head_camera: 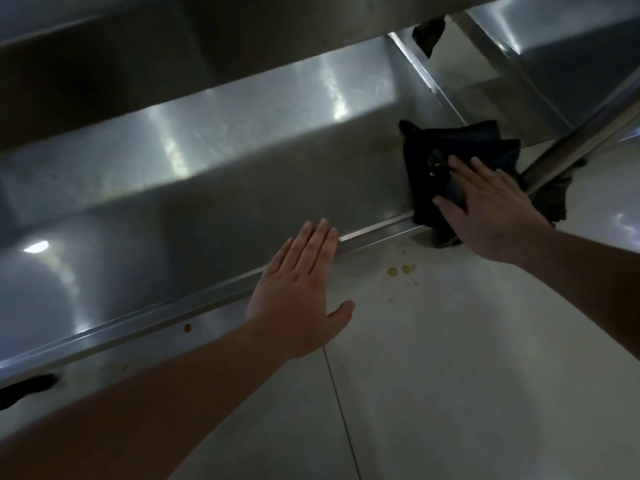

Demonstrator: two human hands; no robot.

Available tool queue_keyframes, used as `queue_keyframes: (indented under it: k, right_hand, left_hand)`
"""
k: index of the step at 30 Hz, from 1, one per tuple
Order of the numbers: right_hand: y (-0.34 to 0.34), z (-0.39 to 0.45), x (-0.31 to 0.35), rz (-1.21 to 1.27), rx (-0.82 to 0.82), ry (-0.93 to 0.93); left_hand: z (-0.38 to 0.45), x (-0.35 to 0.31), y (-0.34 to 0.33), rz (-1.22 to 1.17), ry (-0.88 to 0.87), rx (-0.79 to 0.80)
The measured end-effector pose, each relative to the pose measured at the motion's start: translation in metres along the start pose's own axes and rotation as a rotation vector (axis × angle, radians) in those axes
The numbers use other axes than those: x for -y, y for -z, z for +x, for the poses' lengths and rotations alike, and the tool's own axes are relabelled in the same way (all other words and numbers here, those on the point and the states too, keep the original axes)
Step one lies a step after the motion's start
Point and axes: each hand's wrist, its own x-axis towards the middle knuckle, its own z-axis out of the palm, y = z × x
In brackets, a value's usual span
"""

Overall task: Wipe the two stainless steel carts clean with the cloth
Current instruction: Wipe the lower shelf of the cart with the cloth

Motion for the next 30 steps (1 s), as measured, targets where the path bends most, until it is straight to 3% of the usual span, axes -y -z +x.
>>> queue_keyframes:
  k: [3, 8, 11, 16, 20, 22, 26, 30]
  right_hand:
    - [0.001, 0.027, 0.010, 0.013, 0.035, -0.122]
    - [0.016, 0.091, 0.008, 0.026, -0.027, -0.146]
    - [0.018, 0.122, 0.044, 0.022, -0.048, -0.155]
    - [0.005, 0.107, 0.135, 0.015, 0.042, 0.231]
    - [-0.006, 0.061, 0.111, -0.025, 0.049, 0.425]
    - [-0.002, 0.061, 0.073, -0.060, -0.009, 0.366]
    - [0.019, 0.105, 0.010, -0.056, -0.086, 0.050]
    - [0.025, 0.152, 0.036, -0.011, -0.087, -0.158]
  left_hand:
    - [0.000, -0.001, 0.001, 0.000, -0.001, 0.004]
    - [0.000, 0.002, 0.001, 0.012, -0.008, 0.028]
    - [0.000, 0.003, 0.003, 0.025, -0.016, 0.047]
    - [0.000, 0.006, 0.007, 0.023, -0.032, 0.089]
    - [0.001, 0.007, 0.010, 0.005, -0.035, 0.110]
    - [0.000, 0.007, 0.011, -0.012, -0.035, 0.115]
    - [0.000, 0.004, 0.011, -0.018, -0.026, 0.112]
    - [0.002, 0.004, 0.014, -0.007, -0.033, 0.144]
